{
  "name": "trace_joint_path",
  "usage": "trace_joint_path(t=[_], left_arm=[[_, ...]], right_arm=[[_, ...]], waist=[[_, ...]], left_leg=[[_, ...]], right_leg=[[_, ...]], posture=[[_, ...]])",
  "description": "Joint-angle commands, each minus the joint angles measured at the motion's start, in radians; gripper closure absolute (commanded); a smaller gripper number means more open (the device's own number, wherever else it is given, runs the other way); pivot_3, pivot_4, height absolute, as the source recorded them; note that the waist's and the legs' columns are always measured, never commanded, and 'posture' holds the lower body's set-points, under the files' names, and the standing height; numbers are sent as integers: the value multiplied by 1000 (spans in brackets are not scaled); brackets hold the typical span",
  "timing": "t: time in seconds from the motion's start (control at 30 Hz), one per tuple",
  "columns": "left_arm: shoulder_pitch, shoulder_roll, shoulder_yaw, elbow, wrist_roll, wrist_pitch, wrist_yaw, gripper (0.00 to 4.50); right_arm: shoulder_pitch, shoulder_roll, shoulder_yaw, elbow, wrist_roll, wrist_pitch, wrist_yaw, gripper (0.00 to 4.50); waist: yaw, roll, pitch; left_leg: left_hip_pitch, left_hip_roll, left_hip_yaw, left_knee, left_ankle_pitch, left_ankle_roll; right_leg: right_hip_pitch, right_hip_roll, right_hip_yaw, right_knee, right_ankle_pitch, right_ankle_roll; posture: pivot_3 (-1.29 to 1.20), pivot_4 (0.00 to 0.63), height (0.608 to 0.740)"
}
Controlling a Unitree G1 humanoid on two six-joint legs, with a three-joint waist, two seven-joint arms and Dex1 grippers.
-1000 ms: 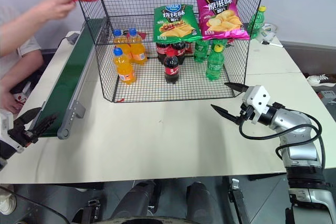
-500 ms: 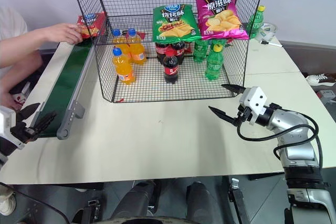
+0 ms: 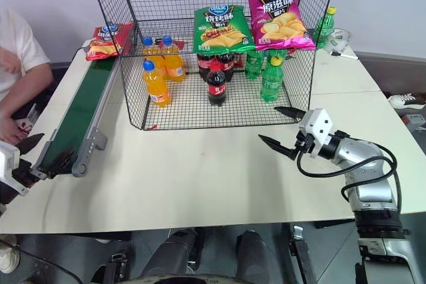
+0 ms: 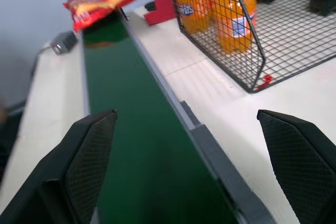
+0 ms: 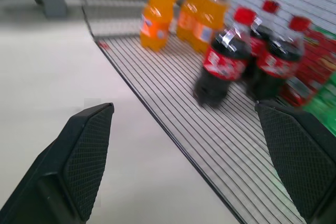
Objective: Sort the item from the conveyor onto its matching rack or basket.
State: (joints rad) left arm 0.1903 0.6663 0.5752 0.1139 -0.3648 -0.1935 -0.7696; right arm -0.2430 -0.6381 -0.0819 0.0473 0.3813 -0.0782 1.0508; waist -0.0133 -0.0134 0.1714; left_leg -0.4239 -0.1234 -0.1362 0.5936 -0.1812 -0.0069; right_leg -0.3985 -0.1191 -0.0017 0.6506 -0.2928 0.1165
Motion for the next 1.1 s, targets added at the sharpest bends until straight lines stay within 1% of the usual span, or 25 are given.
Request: trace_joint_path(t=[0.03, 0.07, 0.13, 0.2, 0.3, 0.47, 0.6, 0.67, 0.73, 0.87, 0.9, 1.03, 1.1], left_arm=[[27, -1, 41, 39, 85, -185, 38, 20], [31, 2, 40, 57, 114, -225, 57, 20], [35, 2, 38, 84, 116, -271, 63, 20], [53, 16, 46, 124, 161, -346, 91, 20], [78, 36, 40, 170, 226, -399, 137, 20], [124, 54, 46, 187, 291, -503, 197, 20], [159, 78, 87, 204, 441, -594, 330, 20], [179, 96, 94, 210, 535, -647, 389, 20], [199, 108, 89, 215, 598, -684, 438, 20], [229, 120, 91, 214, 675, -719, 522, 20], [237, 128, 98, 214, 732, -722, 564, 20], [257, 160, 85, 219, 885, -699, 687, 20], [254, 163, 68, 233, 897, -682, 720, 20]], right_arm=[[4, 25, 40, -89, 50, 61, 24, 0], [4, 29, 51, -101, 54, 75, 30, 0], [8, 34, 69, -130, 83, 110, 59, 0], [5, 39, 116, -158, 113, 151, 115, 0], [-1, 36, 177, -162, 102, 164, 183, 0], [-32, 63, 194, -131, 94, 175, 186, 0], [-53, 83, 191, -107, 83, 174, 179, 0], [-63, 91, 190, -94, 78, 171, 177, 0], [-70, 98, 191, -86, 73, 166, 174, 0], [-83, 110, 191, -75, 66, 162, 174, 0], [-85, 114, 191, -73, 64, 159, 172, 0], [-91, 133, 185, -65, 56, 138, 159, 0], [-93, 141, 183, -66, 58, 133, 153, 0]], waist=[[1, 0, 0], [2, 0, 0], [3, 0, 0], [4, 0, 0], [3, 0, 0], [3, 0, 0], [3, 0, 0], [4, -1, 0], [4, 0, 0], [3, 0, 0], [3, 0, 0], [3, -1, 0], [3, 0, 0]], left_leg=[[0, 0, 0, 0, 0, 0], [0, 0, 0, 0, 0, 0], [0, 0, 0, 0, -1, -1], [-1, 0, 0, 0, -1, -1], [-1, 0, 0, 0, -1, -1], [-1, 0, 0, 0, -1, -2], [-1, 0, 0, -1, -2, -2], [-1, 0, 0, -1, -2, -2], [-1, 0, 0, -1, -1, -2], [-1, 0, 0, -1, -2, -2], [-1, 0, 0, -1, -2, -2], [-1, 0, 0, -1, -2, -2], [-1, 0, 0, -1, -2, -2]], right_leg=[[0, 0, 0, 0, 0, 0], [0, 0, 0, -1, 0, 0], [0, 0, 0, -1, 0, 0], [0, 0, 0, -1, 0, 0], [0, 0, 0, -1, 0, 0], [-4, 0, 0, -1, 0, 0], [-5, 0, 0, -1, 0, 0], [-5, 0, -1, -1, 0, 0], [-5, 0, -1, -1, 1, 0], [-5, 0, -1, -1, 1, 0], [-5, 0, -1, -1, 1, 0], [-6, 0, -1, -1, 1, 0], [-6, 1, -1, -1, 1, 1]], posture=[[0, 150, 740], [0, 150, 740], [0, 150, 740], [0, 150, 740], [0, 150, 740], [0, 150, 740], [0, 150, 740], [0, 150, 740], [0, 150, 740], [0, 150, 740], [0, 150, 740], [0, 150, 740], [0, 150, 740]])
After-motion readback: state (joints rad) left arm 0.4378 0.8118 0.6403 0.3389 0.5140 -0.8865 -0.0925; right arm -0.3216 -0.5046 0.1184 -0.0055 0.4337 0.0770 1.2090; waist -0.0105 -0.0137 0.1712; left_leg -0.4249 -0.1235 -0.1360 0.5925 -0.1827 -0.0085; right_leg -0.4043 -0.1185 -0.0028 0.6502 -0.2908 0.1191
